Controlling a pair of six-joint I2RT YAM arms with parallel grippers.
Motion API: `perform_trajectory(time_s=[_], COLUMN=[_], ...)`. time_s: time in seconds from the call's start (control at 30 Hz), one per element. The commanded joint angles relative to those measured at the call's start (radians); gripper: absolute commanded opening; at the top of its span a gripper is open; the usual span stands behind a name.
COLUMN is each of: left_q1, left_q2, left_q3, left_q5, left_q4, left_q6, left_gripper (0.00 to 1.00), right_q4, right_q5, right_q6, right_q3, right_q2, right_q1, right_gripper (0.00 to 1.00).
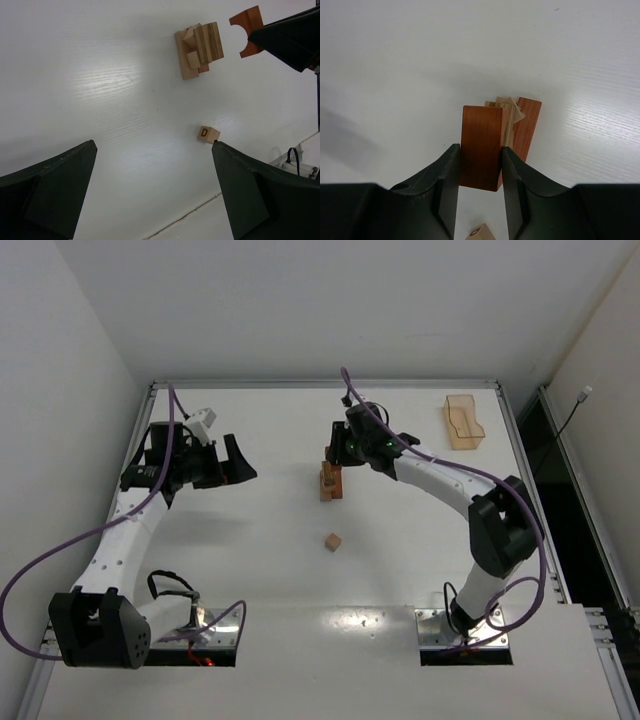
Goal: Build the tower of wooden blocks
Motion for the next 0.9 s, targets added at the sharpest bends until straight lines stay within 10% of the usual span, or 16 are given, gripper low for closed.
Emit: perform_trajectory(time_s=[0.0,0.87], left_q1=[0.012,0.012], left_q2=[-0.001,0.037], left_q3=[-0.002,-0.002], left_q5=[0.03,0.043], left_q4=[0.033,0.052], left_q6=[0.005,0.005], left_gripper=[1.0,1.0], right_q4=[0.072,0.072], right_q5=[-0.021,-0.01], right_q6=[0.058,0.118], right_q3=[0.0,0.078], right_q2=[0.023,0.132], right_q1=[-0.013,-0.013], right_gripper=[0.0,0.0])
